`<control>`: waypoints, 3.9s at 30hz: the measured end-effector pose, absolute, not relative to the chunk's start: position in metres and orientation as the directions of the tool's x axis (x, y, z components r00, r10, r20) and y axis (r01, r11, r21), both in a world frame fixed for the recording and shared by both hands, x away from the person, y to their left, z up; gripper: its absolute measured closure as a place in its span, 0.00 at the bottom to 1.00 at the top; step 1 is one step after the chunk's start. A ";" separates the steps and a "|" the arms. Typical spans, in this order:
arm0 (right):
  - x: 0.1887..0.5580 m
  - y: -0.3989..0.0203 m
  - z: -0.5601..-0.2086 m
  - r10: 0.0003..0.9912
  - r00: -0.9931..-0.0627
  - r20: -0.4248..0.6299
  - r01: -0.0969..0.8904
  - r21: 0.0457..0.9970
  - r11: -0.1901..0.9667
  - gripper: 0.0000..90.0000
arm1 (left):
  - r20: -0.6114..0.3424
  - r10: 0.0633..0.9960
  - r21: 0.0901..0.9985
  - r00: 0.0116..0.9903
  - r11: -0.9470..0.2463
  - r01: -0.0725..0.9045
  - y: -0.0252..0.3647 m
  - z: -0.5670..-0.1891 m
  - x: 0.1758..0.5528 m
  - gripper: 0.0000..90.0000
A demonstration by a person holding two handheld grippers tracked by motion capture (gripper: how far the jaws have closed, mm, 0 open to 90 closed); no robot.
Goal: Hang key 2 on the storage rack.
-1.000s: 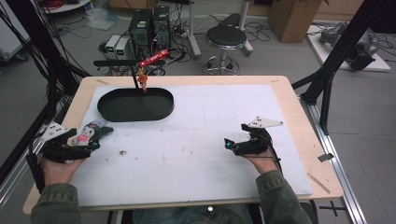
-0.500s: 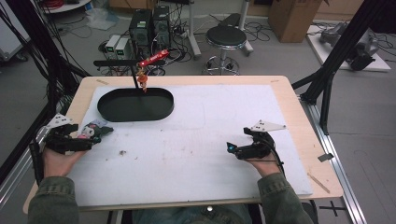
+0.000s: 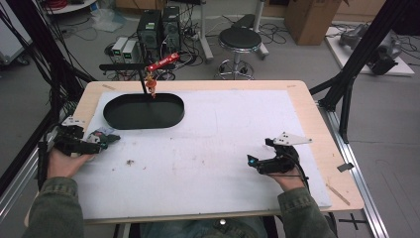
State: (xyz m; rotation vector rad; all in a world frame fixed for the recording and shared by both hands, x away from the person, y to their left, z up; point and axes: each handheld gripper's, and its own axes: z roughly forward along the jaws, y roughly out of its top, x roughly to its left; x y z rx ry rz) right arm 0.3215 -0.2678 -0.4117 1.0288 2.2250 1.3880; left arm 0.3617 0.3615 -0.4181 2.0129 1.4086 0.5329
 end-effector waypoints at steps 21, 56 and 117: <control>0.323 -0.269 -0.415 0.721 -0.685 0.104 0.419 0.866 0.273 0.00 | -0.076 0.973 0.732 0.219 -0.094 0.674 0.356 -0.409 0.339 0.52; 0.323 -0.270 -0.419 0.723 -0.678 0.134 0.426 0.873 0.237 0.00 | 0.077 0.935 0.753 0.346 -0.282 0.594 0.311 -0.326 0.365 0.51; 0.317 -0.280 -0.421 0.715 -0.672 0.190 0.441 0.879 0.181 0.00 | 0.135 0.910 0.729 0.393 -0.360 0.582 0.280 -0.253 0.476 0.51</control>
